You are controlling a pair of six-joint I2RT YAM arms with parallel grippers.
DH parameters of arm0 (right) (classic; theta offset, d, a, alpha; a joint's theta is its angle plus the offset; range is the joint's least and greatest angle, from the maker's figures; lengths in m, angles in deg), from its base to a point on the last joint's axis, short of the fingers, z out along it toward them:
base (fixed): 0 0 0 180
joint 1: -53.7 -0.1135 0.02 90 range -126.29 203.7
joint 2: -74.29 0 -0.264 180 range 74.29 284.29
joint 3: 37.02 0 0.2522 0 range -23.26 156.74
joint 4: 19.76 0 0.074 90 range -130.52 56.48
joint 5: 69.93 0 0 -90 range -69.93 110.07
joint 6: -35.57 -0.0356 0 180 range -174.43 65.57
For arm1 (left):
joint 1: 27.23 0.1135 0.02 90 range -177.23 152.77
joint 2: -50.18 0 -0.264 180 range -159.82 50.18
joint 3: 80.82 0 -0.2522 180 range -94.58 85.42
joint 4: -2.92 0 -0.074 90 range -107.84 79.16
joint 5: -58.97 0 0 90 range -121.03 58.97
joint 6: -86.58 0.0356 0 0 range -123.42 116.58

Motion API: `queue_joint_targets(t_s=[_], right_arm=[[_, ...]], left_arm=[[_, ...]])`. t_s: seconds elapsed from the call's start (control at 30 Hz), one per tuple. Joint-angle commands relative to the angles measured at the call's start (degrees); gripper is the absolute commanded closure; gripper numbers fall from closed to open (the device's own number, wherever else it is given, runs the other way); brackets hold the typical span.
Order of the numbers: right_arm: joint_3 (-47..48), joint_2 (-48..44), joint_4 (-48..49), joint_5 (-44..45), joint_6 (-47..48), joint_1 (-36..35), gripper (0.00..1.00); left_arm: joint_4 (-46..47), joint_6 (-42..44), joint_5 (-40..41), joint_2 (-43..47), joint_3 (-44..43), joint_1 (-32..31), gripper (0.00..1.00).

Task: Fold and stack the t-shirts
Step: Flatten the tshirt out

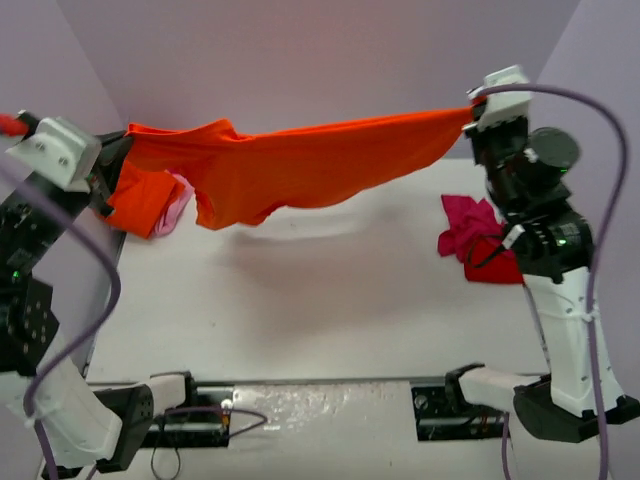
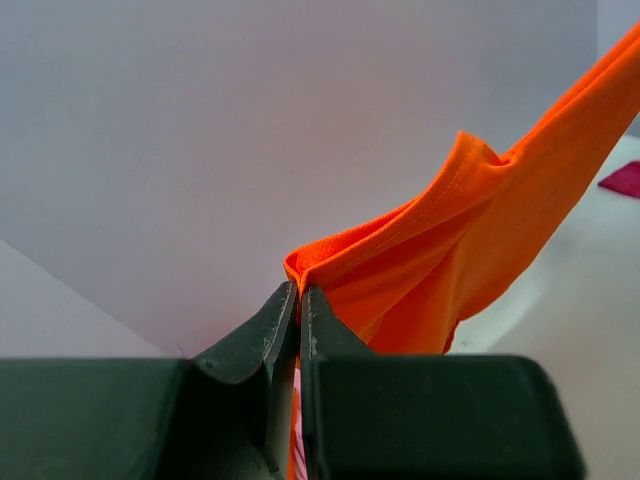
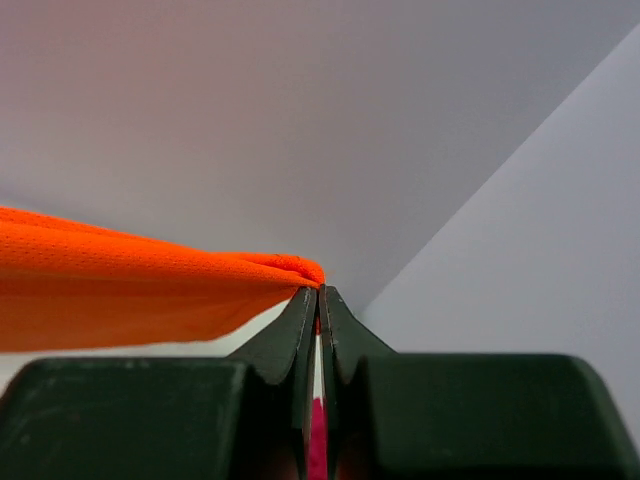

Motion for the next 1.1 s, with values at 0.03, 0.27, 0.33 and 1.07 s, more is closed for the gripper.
queue_joint_targets(t_s=[0.03,0.27,0.33,1.07], right_arm=[[3.9,-4.0,-5.1,-8.1,-3.2,0.6,1.0],[8.5,-5.8,-11.7,-15.9,-3.2,1.2,1.0],[8.3,-6.4,-14.2,-16.8,-2.8,1.0,1.0],[-9.6,5.9,-14.3,-1.3,1.0,-2.1,1.0]], left_arm=[[-4.1,0.2,-4.5,5.5,-4.7,1.1,1.0],[-8.5,3.2,-4.6,8.3,-5.1,0.8,1.0],[-9.5,3.2,-4.9,7.7,-6.1,0.4,1.0],[1.4,7.1,-1.4,-14.2,13.3,2.1,1.0]])
